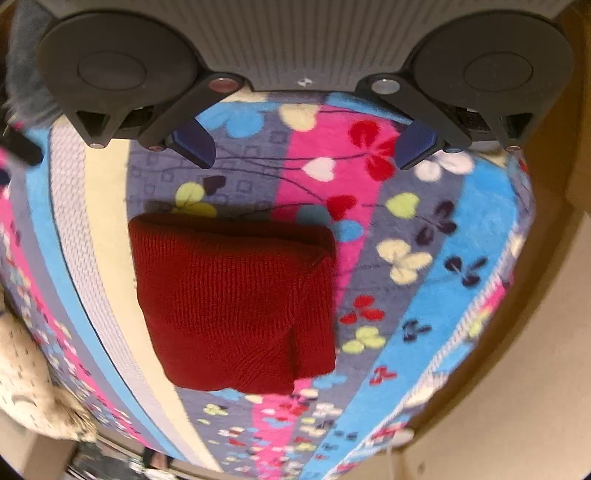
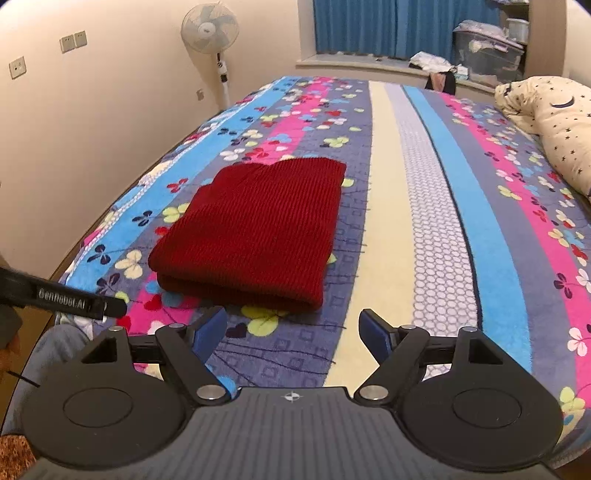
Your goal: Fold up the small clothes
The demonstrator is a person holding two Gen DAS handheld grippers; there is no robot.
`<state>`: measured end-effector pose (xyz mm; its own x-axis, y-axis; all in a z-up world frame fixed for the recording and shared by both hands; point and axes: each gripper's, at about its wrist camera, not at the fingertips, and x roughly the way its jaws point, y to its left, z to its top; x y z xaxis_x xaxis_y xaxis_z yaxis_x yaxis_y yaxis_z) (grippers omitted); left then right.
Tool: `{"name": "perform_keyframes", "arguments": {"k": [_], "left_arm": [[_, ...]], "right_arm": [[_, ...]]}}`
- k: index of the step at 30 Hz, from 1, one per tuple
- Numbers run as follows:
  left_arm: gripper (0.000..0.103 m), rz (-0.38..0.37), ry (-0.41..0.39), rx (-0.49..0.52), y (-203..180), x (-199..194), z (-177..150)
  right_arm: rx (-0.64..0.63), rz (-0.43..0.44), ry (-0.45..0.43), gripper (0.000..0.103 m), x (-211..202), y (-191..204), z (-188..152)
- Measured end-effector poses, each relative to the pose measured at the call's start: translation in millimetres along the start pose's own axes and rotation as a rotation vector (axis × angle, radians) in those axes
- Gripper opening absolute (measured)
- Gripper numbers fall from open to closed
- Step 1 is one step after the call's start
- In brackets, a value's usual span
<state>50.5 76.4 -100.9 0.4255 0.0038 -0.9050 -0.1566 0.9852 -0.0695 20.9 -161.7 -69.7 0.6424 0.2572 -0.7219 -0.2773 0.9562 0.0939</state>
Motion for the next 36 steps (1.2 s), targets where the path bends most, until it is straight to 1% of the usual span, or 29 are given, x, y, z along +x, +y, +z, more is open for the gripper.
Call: {"name": "perform_keyframes", "arguments": {"k": [1, 3, 6, 8, 12, 15, 18, 20, 21, 25, 27, 29, 31, 33, 34, 35, 36], "left_arm": [[0.103, -0.008, 0.013, -0.033, 1, 7, 7], [0.103, 0.005, 0.048, -0.085, 1, 22, 22], [0.103, -0.02, 0.094, -0.174, 1, 42, 44], [0.103, -0.012, 0.106, -0.231, 1, 57, 58], [0.103, 0.022, 0.124, -0.291, 1, 80, 77], [0.103, 0.028, 0.146, -0.34, 6, 100, 83], [0.103, 0.025, 0.134, -0.37, 14, 116, 81], [0.103, 0.017, 0.137, -0.388, 17, 126, 78], [0.103, 0.005, 0.141, -0.406, 20, 130, 76], [0.103, -0.051, 0.159, -0.498, 33, 150, 70], [0.103, -0.08, 0.163, -0.54, 39, 157, 68], [0.103, -0.116, 0.166, -0.592, 44, 165, 65], [0.103, -0.142, 0.17, -0.641, 48, 171, 62], [0.103, -0.153, 0.167, -0.658, 50, 174, 61], [0.103, -0.156, 0.168, -0.664, 51, 176, 61], [0.103, -0.158, 0.169, -0.67, 52, 177, 62], [0.103, -0.16, 0.17, -0.676, 53, 178, 62]], "right_arm": [[-0.003, 0.008, 0.02, 0.081, 6, -4, 3], [-0.003, 0.022, 0.055, 0.081, 20, -14, 12], [0.008, 0.037, 0.095, 0.081, 47, -36, 35], [0.038, 0.044, 0.129, 0.081, 70, -54, 58], [0.115, 0.079, 0.208, 0.081, 131, -94, 120], [0.12, 0.103, 0.231, 0.081, 180, -111, 168], [0.098, 0.131, 0.235, 0.081, 229, -121, 208], [0.092, 0.151, 0.259, 0.081, 263, -124, 226], [0.091, 0.166, 0.284, 0.081, 283, -125, 235], [0.119, 0.192, 0.375, 0.082, 350, -130, 253], [0.13, 0.23, 0.422, 0.086, 377, -130, 259], [0.123, 0.274, 0.45, 0.089, 397, -126, 262], [0.083, 0.319, 0.472, 0.093, 414, -119, 267], [0.044, 0.346, 0.485, 0.097, 430, -113, 271], [0.052, 0.358, 0.49, 0.097, 437, -112, 272], [0.083, 0.365, 0.492, 0.093, 443, -112, 273], [0.108, 0.364, 0.513, 0.077, 452, -110, 274]]}}
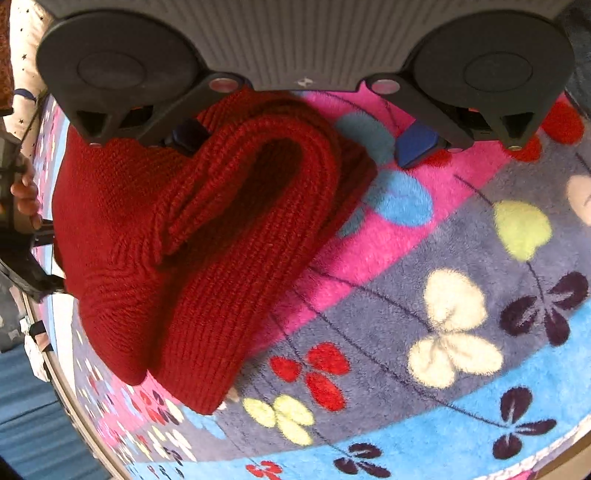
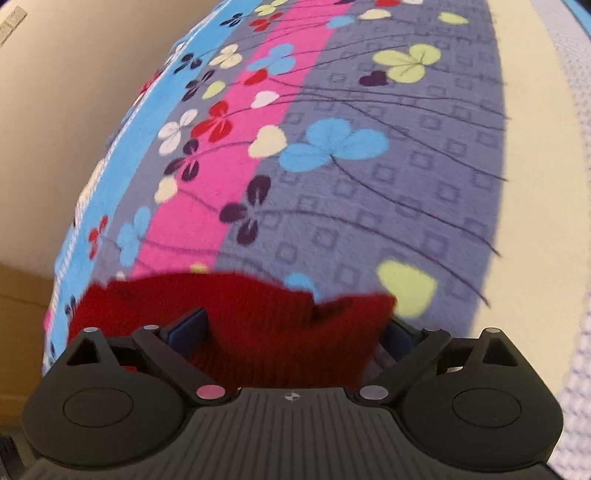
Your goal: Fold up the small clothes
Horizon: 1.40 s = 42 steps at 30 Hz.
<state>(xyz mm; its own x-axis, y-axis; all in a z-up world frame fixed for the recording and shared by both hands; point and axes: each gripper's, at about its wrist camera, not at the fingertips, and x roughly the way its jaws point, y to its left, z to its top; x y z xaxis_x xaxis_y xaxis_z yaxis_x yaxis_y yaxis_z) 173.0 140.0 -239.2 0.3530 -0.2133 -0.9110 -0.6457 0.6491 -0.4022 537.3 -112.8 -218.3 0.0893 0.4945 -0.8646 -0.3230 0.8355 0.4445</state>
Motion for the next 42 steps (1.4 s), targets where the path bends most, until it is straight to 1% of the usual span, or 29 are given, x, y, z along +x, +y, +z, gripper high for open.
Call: {"name": "perform_keyframes", "arguments": {"k": [1, 2, 3, 4, 5, 6, 7, 9, 11, 12, 13, 16, 19, 20, 22, 24, 26, 27, 28, 29, 30, 32, 35, 36, 38, 39, 40, 41, 42], "left_arm": [[0.103, -0.003, 0.002, -0.01, 1, 0, 2], [0.103, -0.004, 0.002, -0.022, 2, 0, 3], [0.101, -0.002, -0.008, -0.035, 3, -1, 3], [0.098, 0.003, -0.018, -0.043, 4, -4, 2], [0.093, 0.007, -0.027, -0.049, 4, -6, 1], [0.079, 0.005, -0.037, -0.051, 4, -10, 1], [0.075, -0.013, -0.053, -0.03, 2, -15, 2], [0.071, 0.017, -0.073, 0.029, -8, -19, 9], [0.069, 0.036, -0.087, 0.107, -20, -19, 28], [0.068, 0.045, -0.078, 0.203, -32, -16, 44], [0.068, 0.045, -0.075, 0.258, -43, -14, 57], [0.068, 0.049, -0.037, 0.523, -105, 4, 105], [0.063, 0.045, 0.004, 0.803, -198, 33, 133], [0.057, 0.032, 0.014, 0.862, -223, 42, 137], [0.057, 0.057, 0.042, 0.95, -271, 62, 135], [0.058, 0.107, 0.052, 0.998, -290, 73, 127], [0.061, 0.122, 0.018, 1.036, -287, 65, 118], [0.072, 0.123, 0.003, 1.029, -278, 58, 118], [0.079, 0.119, -0.019, 0.994, -265, 48, 121], [0.086, 0.111, -0.037, 0.964, -254, 40, 130], [0.086, 0.109, -0.059, 0.932, -245, 32, 134], [0.086, 0.085, -0.088, 0.878, -231, 16, 142], [0.086, 0.017, -0.102, 0.838, -238, 8, 145], [0.088, 0.007, -0.105, 0.845, -244, 8, 142], [0.093, 0.002, -0.116, 0.878, -258, 14, 133], [0.099, 0.007, -0.114, 0.902, -264, 20, 128], [0.1, 0.056, -0.123, 0.938, -269, 32, 122], [0.101, 0.122, -0.148, 0.963, -270, 42, 120], [0.101, 0.208, -0.167, 0.982, -270, 54, 119]], "right_arm": [[0.009, 0.009, 0.017, 0.065, 5, 1, 0], [0.003, 0.024, 0.035, 0.042, 10, 5, -1], [-0.023, 0.024, 0.031, 0.035, 11, 10, -5], [-0.06, 0.014, 0.021, 0.033, 9, 16, -8], [-0.083, 0.007, 0.015, 0.029, 5, 19, -13], [-0.082, 0.005, 0.009, 0.027, 1, 18, -15], [-0.068, 0.007, 0.008, 0.026, -3, 15, -17], [-0.058, -0.004, -0.005, 0.024, -15, 7, -25], [-0.014, -0.027, -0.032, 0.024, -30, -7, -43], [0.013, -0.037, -0.049, 0.024, -39, -17, -56], [0.046, -0.045, -0.07, 0.023, -47, -27, -71], [0.268, -0.015, -0.162, 0.023, -82, -75, -146], [0.513, 0.038, -0.28, 0.023, -108, -99, -245], [0.578, 0.057, -0.313, 0.023, -110, -98, -274], [0.666, 0.075, -0.39, 0.023, -111, -90, -321], [0.722, 0.067, -0.467, 0.025, -109, -82, -339], [0.709, 0.003, -0.503, 0.03, -113, -78, -336], [0.677, -0.05, -0.512, 0.033, -119, -77, -329], [0.647, -0.108, -0.518, 0.033, -126, -75, -322], [0.599, -0.169, -0.537, 0.042, -136, -72, -315], [0.558, -0.208, -0.565, 0.049, -145, -69, -309], [0.448, -0.224, -0.584, 0.049, -158, -63, -286], [0.306, -0.14, -0.548, 0.047, -153, -52, -233], [0.255, -0.131, -0.525, 0.041, -143, -43, -210], [0.15, -0.191, -0.469, 0.036, -116, -29, -174], [0.111, -0.232, -0.432, 0.036, -101, -25, -157], [0.08, -0.29, -0.403, 0.037, -85, -22, -145], [0.052, -0.344, -0.394, 0.042, -71, -21, -137], [0.04, -0.387, -0.41, 0.052, -67, -24, -135]]}}
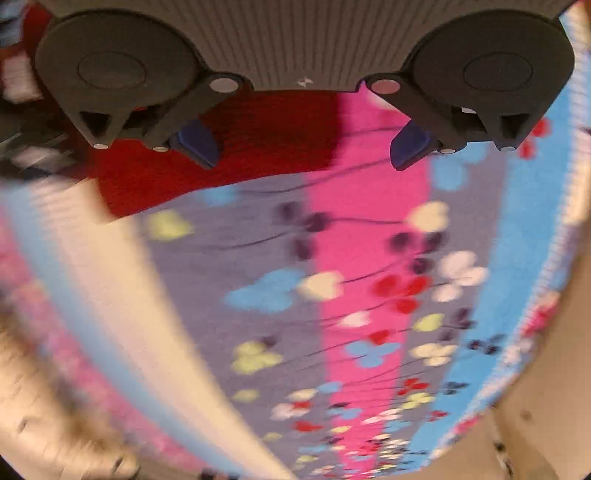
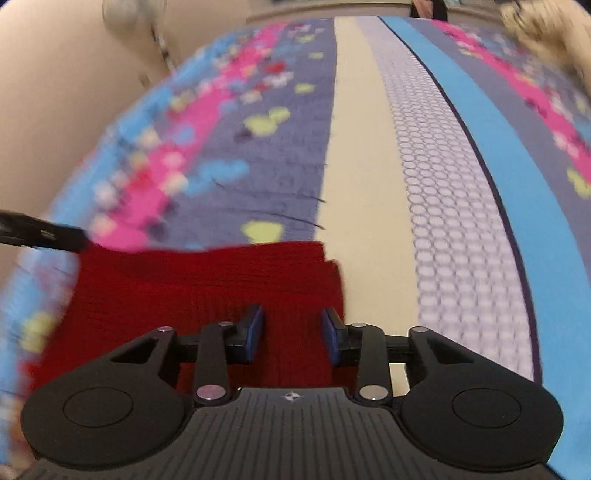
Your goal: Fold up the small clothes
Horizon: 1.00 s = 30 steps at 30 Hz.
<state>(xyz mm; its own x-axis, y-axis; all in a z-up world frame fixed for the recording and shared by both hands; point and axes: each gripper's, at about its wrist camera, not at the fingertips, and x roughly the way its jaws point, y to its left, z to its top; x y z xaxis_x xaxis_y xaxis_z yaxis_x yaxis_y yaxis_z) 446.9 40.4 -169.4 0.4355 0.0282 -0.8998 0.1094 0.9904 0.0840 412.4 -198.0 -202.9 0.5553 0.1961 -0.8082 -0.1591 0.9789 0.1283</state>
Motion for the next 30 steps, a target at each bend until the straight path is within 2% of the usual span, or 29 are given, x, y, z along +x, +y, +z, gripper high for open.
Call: {"name": "perform_keyframes", "arguments": {"k": [1, 4, 8, 11, 14, 16, 20, 22, 26, 30], "left_arm": [[0.101, 0.074, 0.032, 0.024, 3, 15, -5], [0.103, 0.037, 0.042, -0.017, 27, 25, -24], [0.103, 0.027, 0.019, -0.077, 42, 8, -32], [0.103, 0.077, -0.05, -0.052, 40, -37, -43], [0.103, 0.136, -0.169, -0.021, 24, -101, -72], [0.103, 0.123, -0.223, -0.049, 13, -143, -101], [0.103, -0.005, -0.176, -0.156, -13, -194, -167], [0.103, -0.007, -0.148, -0.192, -27, -209, -198], [0.103, -0.036, -0.107, -0.201, -41, -230, -238], [0.103, 0.017, -0.139, -0.144, -49, -249, -269]], "right_arm": [[0.009, -0.028, -0.009, 0.056, 3, -1, 3], [0.078, 0.001, 0.001, 0.058, 3, -13, 3], [0.082, -0.018, -0.042, 0.067, -17, -11, -9], [0.1, -0.02, -0.094, 0.07, -62, -3, -18], [0.088, 0.015, -0.146, 0.09, -128, 6, -43], [0.107, -0.009, -0.167, 0.092, -170, 14, -70], [0.122, -0.074, -0.147, 0.094, -228, 35, -129], [0.088, -0.083, -0.138, 0.094, -251, 48, -156], [0.036, -0.096, -0.142, 0.094, -283, 66, -191], [0.034, -0.105, -0.155, 0.094, -305, 78, -211]]}}
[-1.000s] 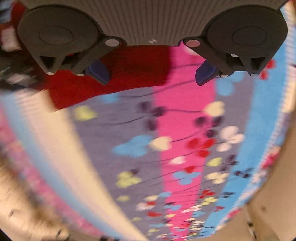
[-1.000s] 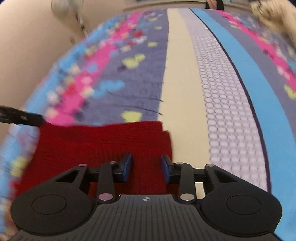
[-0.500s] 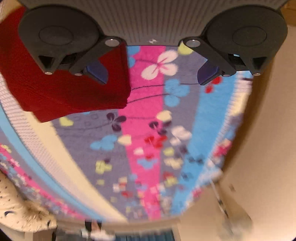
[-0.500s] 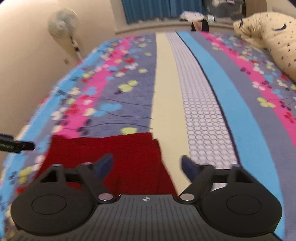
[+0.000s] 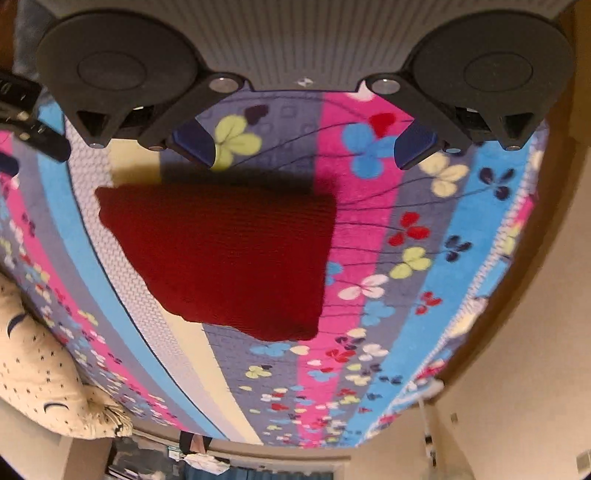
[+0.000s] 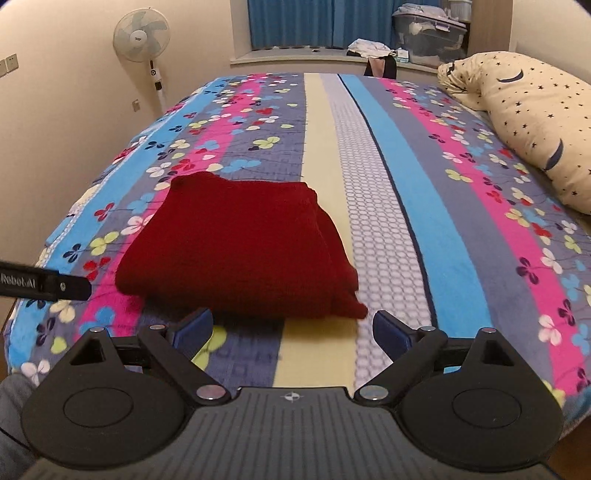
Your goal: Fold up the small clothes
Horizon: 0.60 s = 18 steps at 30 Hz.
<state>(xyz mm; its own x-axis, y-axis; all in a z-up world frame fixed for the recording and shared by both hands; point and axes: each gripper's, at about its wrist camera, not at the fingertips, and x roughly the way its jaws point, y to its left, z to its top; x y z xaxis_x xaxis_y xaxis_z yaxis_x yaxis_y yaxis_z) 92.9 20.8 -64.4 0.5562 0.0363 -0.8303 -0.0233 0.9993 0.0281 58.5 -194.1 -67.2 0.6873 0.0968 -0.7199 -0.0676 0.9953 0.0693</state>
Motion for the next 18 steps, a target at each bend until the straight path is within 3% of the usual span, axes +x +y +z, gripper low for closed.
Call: {"name": "perform_keyframes", "arguments": {"k": [6, 18], "left_arm": [[0.103, -0.002, -0.034, 0.041, -7, -29, -23], [0.103, -0.027, -0.044, 0.059, -9, -41, -34]], "right_arm": [[-0.027, -0.003, -0.002, 0.094, -28, 8, -21], [-0.041, 0.004, -0.031, 0.094, -51, 15, -27]]}}
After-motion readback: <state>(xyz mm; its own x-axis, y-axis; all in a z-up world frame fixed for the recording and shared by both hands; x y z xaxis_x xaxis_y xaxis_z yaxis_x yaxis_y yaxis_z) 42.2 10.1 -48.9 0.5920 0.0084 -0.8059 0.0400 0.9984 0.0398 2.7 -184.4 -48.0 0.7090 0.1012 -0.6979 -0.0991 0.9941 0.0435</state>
